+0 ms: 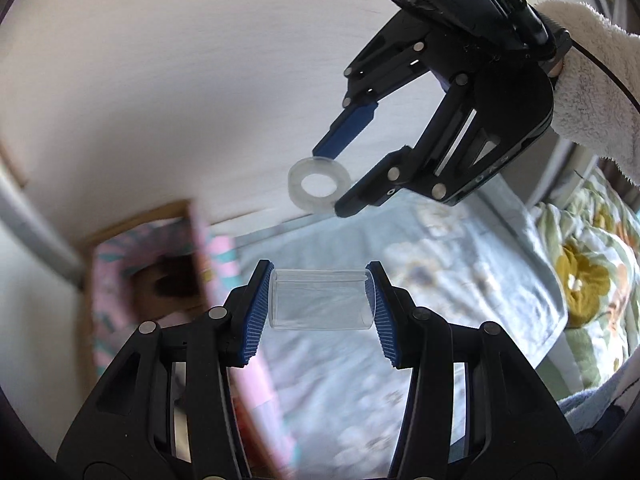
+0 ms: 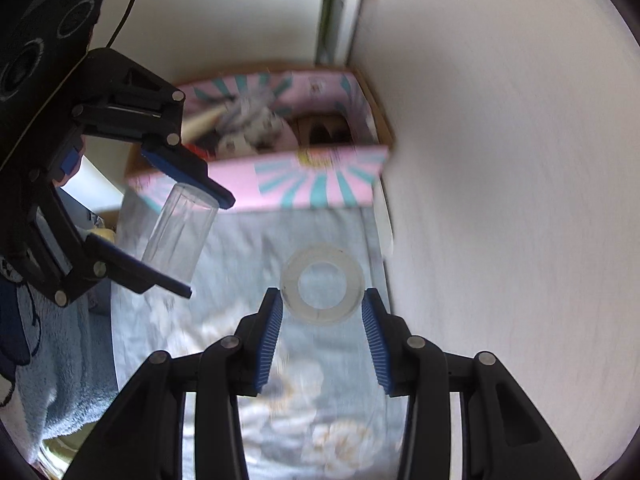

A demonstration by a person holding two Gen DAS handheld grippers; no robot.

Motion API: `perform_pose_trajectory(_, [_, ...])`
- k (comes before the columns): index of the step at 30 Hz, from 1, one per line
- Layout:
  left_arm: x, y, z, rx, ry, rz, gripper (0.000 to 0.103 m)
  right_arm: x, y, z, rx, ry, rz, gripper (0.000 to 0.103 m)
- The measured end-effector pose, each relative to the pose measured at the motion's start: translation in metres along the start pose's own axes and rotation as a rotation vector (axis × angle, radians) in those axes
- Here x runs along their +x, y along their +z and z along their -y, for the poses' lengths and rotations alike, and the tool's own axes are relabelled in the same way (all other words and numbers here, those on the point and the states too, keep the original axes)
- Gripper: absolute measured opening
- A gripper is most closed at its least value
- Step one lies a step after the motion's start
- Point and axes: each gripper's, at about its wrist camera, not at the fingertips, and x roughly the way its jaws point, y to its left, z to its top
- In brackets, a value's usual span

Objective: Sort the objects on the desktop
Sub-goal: 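Carry the clear cup and tape roll into the box and release both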

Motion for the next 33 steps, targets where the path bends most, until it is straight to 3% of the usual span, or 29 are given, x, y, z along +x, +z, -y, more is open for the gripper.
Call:
perform_pose_trajectory(7, [-0.019, -0.039, -0.067, -0.135, 0.093, -0.034, 0.044, 0.019, 0.081, -0.007, -0.053, 0.032, 0.049, 0.038])
perform_pose_trajectory(12, [-0.009, -0.065, -0.109, -0.254, 0.121, -0.07, 0.044, 0.054, 0.127, -0.005, -0.02, 0.034, 0.008, 0.038])
perform_pose_trajectory(21, [-0.008, -0.081, -0.124, -0.289, 0.099, -0.072, 0.046, 0.104, 0.164, -0.019, -0.049, 0.077, -0.078, 0.038])
perform_pose_trajectory(22, [-0.007, -0.081, -0.125, -0.294, 0.083, -0.082, 0.049, 0.098, 0.163, -0.019, -0.046, 0.083, -0.082, 0.038])
perform_pose_trajectory(23, [-0.006, -0.08, -0.126, -0.306, 0.065, -0.099, 0.069, 0.099, 0.164, -0.019, -0.035, 0.11, -0.093, 0.04])
perform_pose_trajectory(24, [-0.004, -0.08, -0.127, -0.315, 0.067, -0.115, 0.098, 0.097, 0.164, -0.018, -0.026, 0.121, -0.1, 0.041])
perform_pose_trajectory(25, [-0.004, -0.08, -0.128, -0.319, 0.08, -0.116, 0.103, 0.098, 0.164, -0.018, -0.009, 0.119, -0.106, 0.055])
perform_pose_trajectory(26, [-0.007, -0.081, -0.129, -0.314, 0.093, -0.094, 0.103, 0.097, 0.164, -0.017, 0.006, 0.111, -0.116, 0.075])
perform_pose_trajectory(27, [-0.009, -0.08, -0.129, -0.311, 0.094, -0.091, 0.103, 0.096, 0.163, -0.016, 0.017, 0.1, -0.123, 0.083])
perform_pose_trajectory(33, [-0.006, -0.084, -0.136, -0.327, 0.129, -0.133, 0.103, 0.085, 0.153, -0.002, 0.124, 0.085, -0.079, 0.09])
